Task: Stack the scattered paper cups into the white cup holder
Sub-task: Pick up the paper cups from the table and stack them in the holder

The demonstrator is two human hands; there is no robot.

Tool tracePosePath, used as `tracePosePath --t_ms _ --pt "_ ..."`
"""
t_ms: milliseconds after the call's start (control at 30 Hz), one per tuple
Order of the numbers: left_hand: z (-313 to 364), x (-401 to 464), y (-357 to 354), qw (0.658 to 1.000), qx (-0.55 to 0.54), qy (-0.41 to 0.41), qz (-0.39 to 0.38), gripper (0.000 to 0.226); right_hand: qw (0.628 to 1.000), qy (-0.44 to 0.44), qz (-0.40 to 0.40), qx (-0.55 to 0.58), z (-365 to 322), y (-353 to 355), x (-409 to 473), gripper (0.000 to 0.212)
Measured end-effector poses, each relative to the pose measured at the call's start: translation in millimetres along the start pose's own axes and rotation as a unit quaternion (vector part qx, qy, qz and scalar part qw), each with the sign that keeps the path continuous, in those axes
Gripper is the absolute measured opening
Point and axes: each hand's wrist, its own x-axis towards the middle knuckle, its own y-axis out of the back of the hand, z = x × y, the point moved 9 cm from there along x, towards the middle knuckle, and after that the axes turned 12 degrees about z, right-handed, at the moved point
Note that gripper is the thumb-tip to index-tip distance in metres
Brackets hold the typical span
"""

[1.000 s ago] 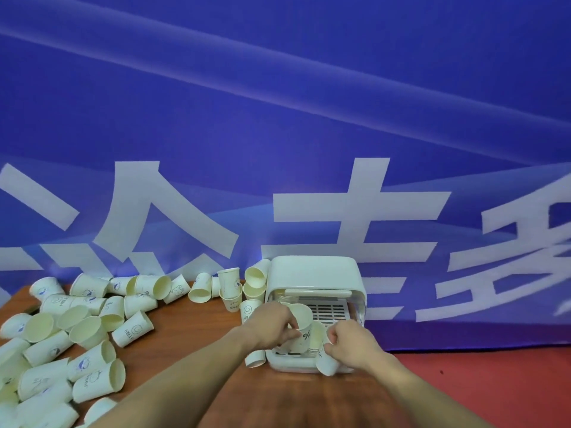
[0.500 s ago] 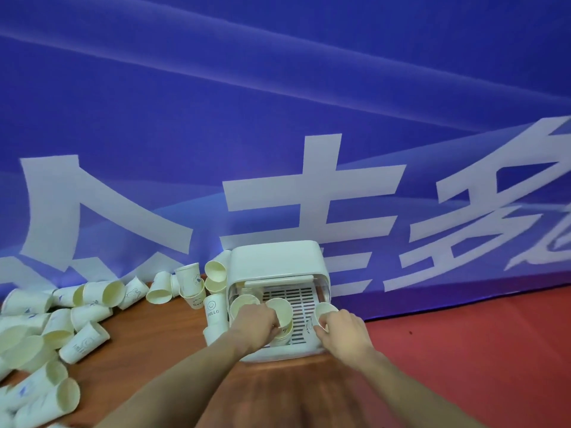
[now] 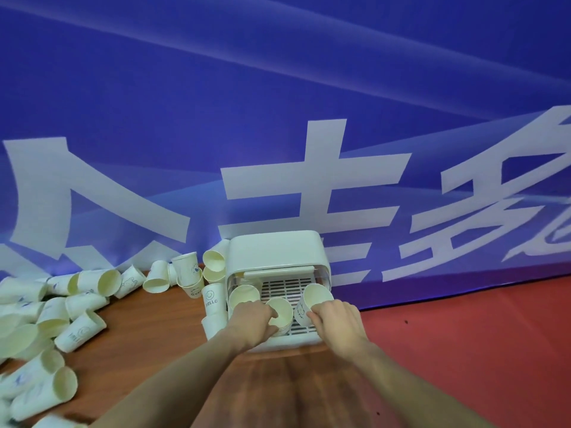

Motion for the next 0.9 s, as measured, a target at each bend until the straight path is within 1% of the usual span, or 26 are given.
tracePosePath --t_ms 100,233,367,467,533,633,900 --pt "-12.3 0.3 14.1 1.000 -0.004 0.010 0.023 0.042 1.000 0.024 0.003 -0.005 -14.6 9.8 9.1 0.034" --pt "-28.6 -2.8 31.9 0.998 -0.016 0.021 0.049 0.036 0.996 0.085 0.011 -0.019 -41.4 13.7 20.3 0.038" --pt "-42.8 -11.1 35.0 0.998 -0.036 0.028 0.046 0.030 0.988 0.140 -0.026 -0.064 -61.9 -4.7 25.1 0.038" --pt "-53.9 -18.4 28.8 0.998 -0.045 0.031 0.028 0.030 0.980 0.162 -0.066 -0.099 -68.4 -32.3 24.9 0.024" --pt "-59.3 -23.5 26.2 0.998 -0.054 0.025 0.025 0.031 0.974 0.166 -0.091 -0.123 -68.3 -49.1 24.6 0.019" --pt "-69.3 -30.8 23.0 0.997 -0.065 0.026 0.027 0.031 0.969 0.166 -0.116 -0.144 -67.7 -66.8 25.7 0.020" --pt "-89.4 -46.2 4.2 0.997 -0.071 0.043 0.004 0.028 0.958 0.164 -0.169 -0.161 -68.4 -95.9 25.8 0.031"
